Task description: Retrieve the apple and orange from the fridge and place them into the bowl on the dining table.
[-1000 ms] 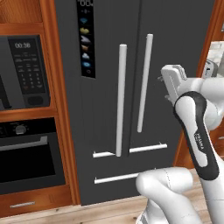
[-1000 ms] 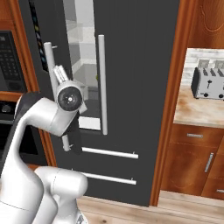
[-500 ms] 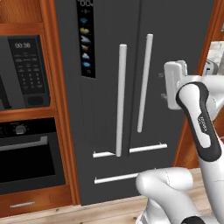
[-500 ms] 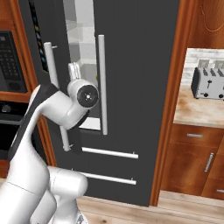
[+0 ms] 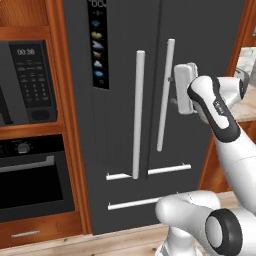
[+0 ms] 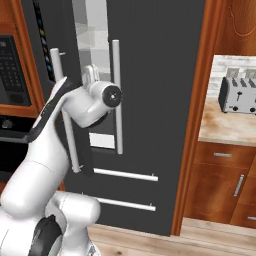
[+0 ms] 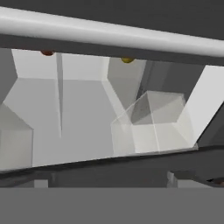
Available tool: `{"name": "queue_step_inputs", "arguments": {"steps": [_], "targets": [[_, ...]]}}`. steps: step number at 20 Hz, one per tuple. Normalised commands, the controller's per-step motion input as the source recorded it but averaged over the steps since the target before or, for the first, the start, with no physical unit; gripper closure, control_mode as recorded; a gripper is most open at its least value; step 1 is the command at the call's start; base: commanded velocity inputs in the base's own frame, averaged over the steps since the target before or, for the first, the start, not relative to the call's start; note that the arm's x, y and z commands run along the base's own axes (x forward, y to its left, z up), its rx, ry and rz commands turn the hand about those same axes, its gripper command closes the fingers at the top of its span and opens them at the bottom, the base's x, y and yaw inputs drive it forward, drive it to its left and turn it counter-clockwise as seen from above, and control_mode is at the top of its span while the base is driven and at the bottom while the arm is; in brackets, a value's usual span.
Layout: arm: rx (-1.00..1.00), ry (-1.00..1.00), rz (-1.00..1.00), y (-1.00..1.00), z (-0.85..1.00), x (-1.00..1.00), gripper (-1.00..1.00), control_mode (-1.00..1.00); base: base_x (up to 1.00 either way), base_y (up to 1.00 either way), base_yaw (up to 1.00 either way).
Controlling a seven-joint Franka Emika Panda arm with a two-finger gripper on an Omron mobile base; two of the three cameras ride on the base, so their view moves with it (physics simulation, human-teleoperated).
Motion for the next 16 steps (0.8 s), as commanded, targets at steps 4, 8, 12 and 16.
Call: {"name": "queue_step_inputs", "arguments": {"steps": [4,8,12,16], "targets": [[0.00,0.04,0.10,0.12,0.00,0.82,-1.00,-1.00,0.00,0.00,0.00],[0.00,0.09,0.07,0.33,-0.05,0.75,-1.00,-1.00,0.00,0.00,0.00],[0.00,0.09,0.06,0.36,-0.12,0.67,-1.00,-1.00,0.00,0.00,0.00],[0.00,0.01,0.07,0.40,-0.04,0.01,-1.00,-1.00,0.00,0.00,0.00]]}}
